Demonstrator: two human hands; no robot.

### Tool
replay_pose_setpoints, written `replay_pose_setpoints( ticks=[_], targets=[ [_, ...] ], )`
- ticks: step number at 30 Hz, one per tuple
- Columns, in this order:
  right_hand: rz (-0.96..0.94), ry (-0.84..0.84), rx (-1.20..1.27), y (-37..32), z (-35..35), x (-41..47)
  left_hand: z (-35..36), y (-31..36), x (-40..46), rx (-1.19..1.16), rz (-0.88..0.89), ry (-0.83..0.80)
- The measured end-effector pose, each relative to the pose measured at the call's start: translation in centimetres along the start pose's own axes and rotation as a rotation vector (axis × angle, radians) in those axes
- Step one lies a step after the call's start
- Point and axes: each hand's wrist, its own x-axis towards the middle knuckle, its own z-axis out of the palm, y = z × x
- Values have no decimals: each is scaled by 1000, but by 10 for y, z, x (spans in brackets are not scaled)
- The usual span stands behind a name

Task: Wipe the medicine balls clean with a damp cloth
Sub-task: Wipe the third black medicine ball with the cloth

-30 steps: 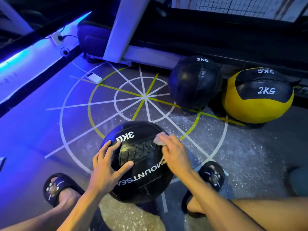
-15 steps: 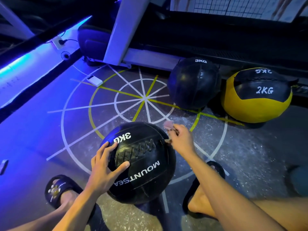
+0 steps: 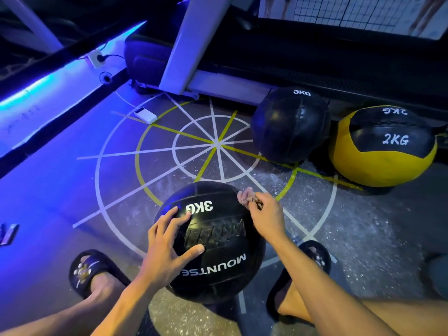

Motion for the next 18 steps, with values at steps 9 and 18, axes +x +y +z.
replay_pose_setpoints(
  ticks=[9,18],
  targets=[
    [-54,-86,-157,-28,-5,31,7,0,-4,21,11,0],
    [-177,-256,-212,-49,13,43,14,1,-4,46,2,-6]
  ],
)
